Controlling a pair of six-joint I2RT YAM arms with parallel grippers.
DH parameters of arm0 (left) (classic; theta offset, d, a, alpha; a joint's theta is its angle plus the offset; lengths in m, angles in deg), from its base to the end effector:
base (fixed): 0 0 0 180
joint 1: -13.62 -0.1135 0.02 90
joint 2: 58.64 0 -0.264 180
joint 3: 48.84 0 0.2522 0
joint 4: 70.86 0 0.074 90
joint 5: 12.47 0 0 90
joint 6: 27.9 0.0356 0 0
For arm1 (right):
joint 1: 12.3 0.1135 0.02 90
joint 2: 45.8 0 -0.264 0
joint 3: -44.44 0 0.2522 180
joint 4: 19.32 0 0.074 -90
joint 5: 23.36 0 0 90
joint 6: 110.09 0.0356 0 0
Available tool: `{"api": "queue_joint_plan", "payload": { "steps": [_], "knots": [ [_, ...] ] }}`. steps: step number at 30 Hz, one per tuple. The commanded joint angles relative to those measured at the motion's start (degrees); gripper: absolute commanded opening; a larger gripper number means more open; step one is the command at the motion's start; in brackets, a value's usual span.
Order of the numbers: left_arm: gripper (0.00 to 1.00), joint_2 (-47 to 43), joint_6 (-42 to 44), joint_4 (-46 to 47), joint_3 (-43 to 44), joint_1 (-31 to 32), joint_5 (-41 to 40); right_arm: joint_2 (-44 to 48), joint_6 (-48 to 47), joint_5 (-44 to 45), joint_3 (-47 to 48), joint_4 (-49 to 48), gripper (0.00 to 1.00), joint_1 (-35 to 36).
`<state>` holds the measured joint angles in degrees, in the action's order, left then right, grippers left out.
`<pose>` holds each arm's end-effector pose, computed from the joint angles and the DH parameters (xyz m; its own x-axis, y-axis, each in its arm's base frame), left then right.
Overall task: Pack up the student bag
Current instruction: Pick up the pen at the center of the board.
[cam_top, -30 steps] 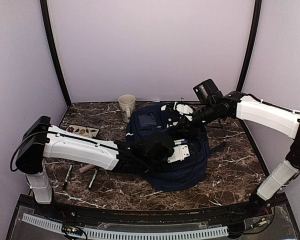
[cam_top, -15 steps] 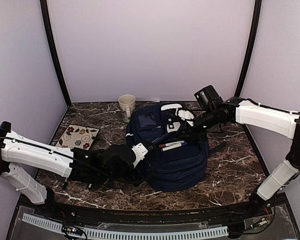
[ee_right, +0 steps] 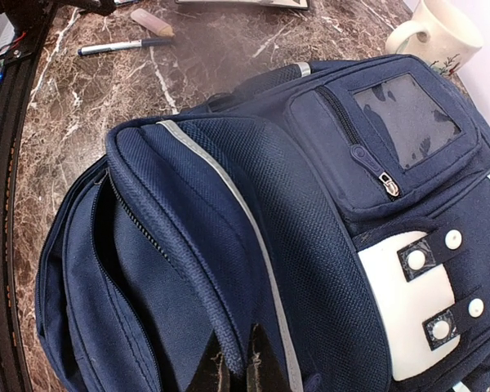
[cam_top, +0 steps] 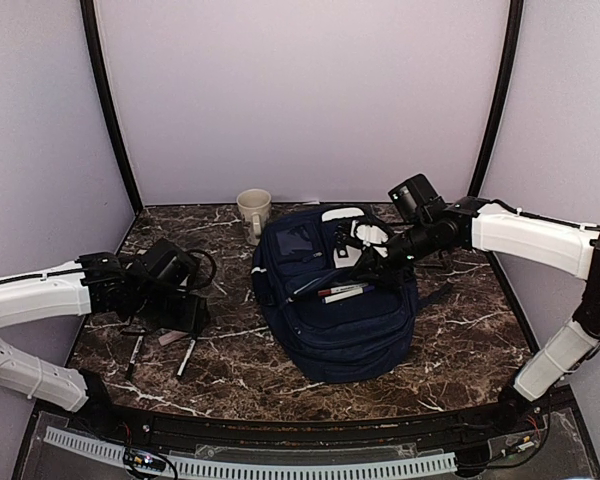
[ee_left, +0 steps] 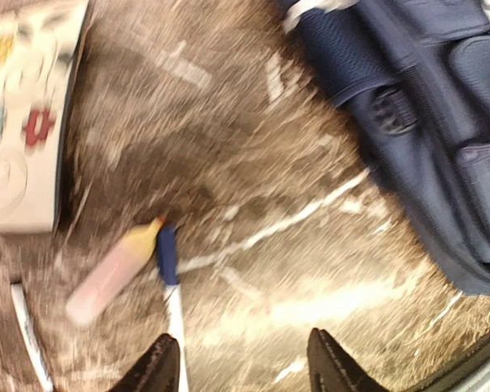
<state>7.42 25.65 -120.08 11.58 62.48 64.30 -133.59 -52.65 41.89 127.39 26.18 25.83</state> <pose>0.1551 -0.1651 0.2412 -0.8168 0.0559 -0.5742 0.2004 0.9608 -0.1914 0.2496 0.2149 0.2742 -0.0955 -0.6963 -0.7114 -0.9757 0.2072 -0.0718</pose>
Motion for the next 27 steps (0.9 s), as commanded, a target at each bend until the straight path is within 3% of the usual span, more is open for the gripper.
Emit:
{"api": "queue_joint_plan", "payload": {
  "steps": [1,11,23,27],
  "knots": [
    [0.53,-1.2,-0.9,-11.2,-0.5,-5.8,10.6,1.5,-0.4,-0.3,0.2,-2.2,0.0,0.5],
    [0.46,8.5,8.8,-19.0,4.7,-13.0,14.5,1.8,-0.4,-0.4,-0.3,-2.5,0.0,1.1],
    [0.36,20.0,10.5,-11.9,3.3,-13.3,14.3,0.8,-1.1,0.0,-0.7,-2.6,0.0,2.0],
    [0.26,22.1,10.3,-10.4,2.9,-13.3,14.0,0.5,-1.2,-0.3,-0.6,-2.4,0.0,2.4]
  ]
}}
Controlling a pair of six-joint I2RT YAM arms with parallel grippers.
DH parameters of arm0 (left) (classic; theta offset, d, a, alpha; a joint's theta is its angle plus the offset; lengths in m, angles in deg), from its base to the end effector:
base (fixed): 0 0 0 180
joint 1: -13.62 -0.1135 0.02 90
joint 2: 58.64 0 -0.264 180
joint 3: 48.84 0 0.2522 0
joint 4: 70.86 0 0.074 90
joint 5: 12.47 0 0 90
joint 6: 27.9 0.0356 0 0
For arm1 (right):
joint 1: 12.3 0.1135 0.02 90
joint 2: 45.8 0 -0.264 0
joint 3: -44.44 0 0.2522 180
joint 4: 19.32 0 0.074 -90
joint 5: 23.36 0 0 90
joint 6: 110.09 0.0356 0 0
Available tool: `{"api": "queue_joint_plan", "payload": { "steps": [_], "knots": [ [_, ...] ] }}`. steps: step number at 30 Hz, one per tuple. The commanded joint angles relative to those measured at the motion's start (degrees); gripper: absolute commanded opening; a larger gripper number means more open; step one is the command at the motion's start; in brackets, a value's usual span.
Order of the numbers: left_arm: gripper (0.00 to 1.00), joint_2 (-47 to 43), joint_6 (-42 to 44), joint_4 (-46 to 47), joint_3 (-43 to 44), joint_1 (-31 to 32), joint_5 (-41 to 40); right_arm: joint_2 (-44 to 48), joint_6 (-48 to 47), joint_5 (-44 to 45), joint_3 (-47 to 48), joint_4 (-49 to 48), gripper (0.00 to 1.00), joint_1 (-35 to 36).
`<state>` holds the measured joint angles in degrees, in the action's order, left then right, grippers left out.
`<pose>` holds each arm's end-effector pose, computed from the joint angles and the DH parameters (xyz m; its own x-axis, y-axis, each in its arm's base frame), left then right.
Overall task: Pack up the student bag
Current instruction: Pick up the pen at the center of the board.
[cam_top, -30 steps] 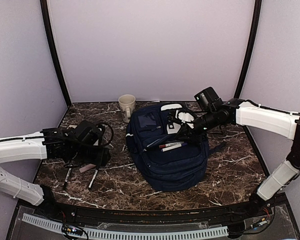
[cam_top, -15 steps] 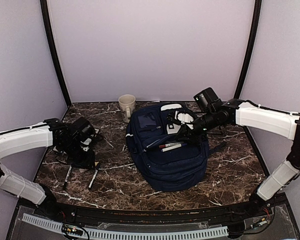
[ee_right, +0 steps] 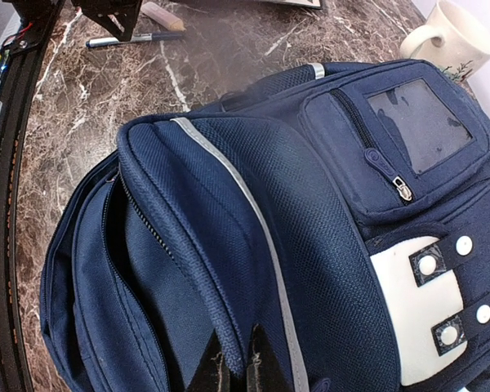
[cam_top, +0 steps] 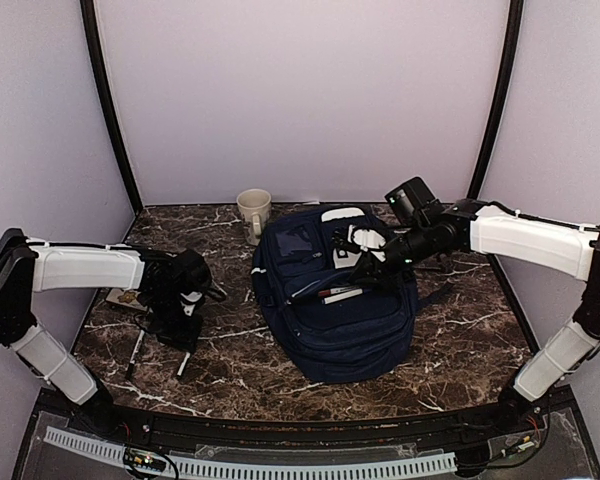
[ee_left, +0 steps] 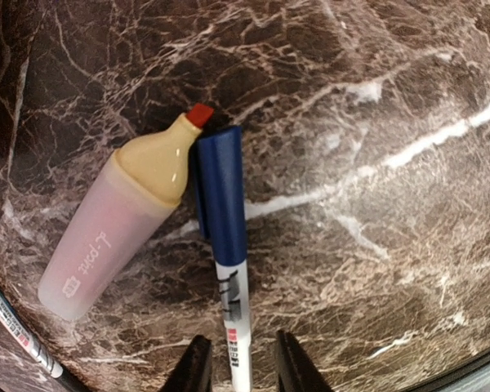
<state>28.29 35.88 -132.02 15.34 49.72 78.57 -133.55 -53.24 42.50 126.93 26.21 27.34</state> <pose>0.2017 -0.1479 0.1706 -0.9817 0.1692 -0.0872 0.1749 0.9826 -0.0631 0.2434 0.2205 0.2717 -0.0723 -0.7079 -0.7026 -0.9804 0.1800 -0.0804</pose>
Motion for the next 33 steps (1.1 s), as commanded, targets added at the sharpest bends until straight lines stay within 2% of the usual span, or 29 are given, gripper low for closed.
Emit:
{"api": "queue_joint_plan", "payload": {
  "steps": [1,13,21,26,29,33],
  "knots": [
    [0.26,1.7,0.1,1.8,-0.9,-0.5,-0.3,0.4,-0.7,-0.9,-0.2,-2.5,0.0,0.9],
    [0.22,5.2,-0.7,1.9,-0.1,-0.5,-2.4,-0.1,-1.3,-0.8,-0.3,-2.1,0.0,1.8],
    [0.06,3.6,-1.9,1.5,-0.2,0.2,-0.9,-0.2,-1.4,-0.8,-0.3,-1.9,0.0,1.9],
    [0.04,1.6,-3.2,-0.4,4.7,6.4,-0.8,-0.2,-1.4,-0.6,-0.3,-2.0,0.0,1.9],
    [0.03,1.2,-3.7,0.7,9.1,12.0,-0.9,-0.3,-1.1,-0.7,-0.2,-2.0,0.0,1.9],
    [0.02,-0.5,-5.0,4.1,13.7,16.0,-1.0,-0.4,-0.8,-1.2,0.0,-1.9,0.0,1.9]
  ]
}}
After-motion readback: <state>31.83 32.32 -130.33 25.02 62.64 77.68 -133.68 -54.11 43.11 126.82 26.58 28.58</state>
